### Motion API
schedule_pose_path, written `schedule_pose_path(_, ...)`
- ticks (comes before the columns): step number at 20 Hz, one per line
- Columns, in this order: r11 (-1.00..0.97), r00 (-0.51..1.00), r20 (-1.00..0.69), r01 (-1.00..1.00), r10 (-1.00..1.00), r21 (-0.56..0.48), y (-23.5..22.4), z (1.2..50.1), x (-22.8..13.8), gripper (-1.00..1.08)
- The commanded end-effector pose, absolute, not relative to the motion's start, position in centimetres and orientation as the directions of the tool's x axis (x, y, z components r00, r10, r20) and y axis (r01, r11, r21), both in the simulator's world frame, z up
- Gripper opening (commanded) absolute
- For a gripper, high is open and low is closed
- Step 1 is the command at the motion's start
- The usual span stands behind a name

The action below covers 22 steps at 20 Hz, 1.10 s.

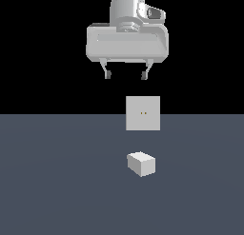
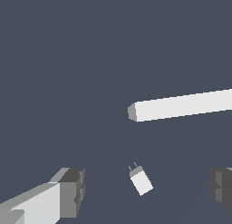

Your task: Plug the charger into the wall socket.

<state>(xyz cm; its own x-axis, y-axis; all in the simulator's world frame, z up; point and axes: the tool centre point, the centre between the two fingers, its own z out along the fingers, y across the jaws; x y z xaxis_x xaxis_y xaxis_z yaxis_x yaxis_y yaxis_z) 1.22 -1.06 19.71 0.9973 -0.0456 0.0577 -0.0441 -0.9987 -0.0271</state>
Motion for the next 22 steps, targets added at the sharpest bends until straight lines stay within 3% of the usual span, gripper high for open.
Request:
schedule_pose_path(1,-0.999,0.997,0.058,-0.044,-0.046,-0.027,-1.1,19.7,1.2,1.00)
schedule_pose_path(22,-0.985,0.977,0.132,0.171,0.167,-0.025,-1.3,14.6,-3.3,1.00)
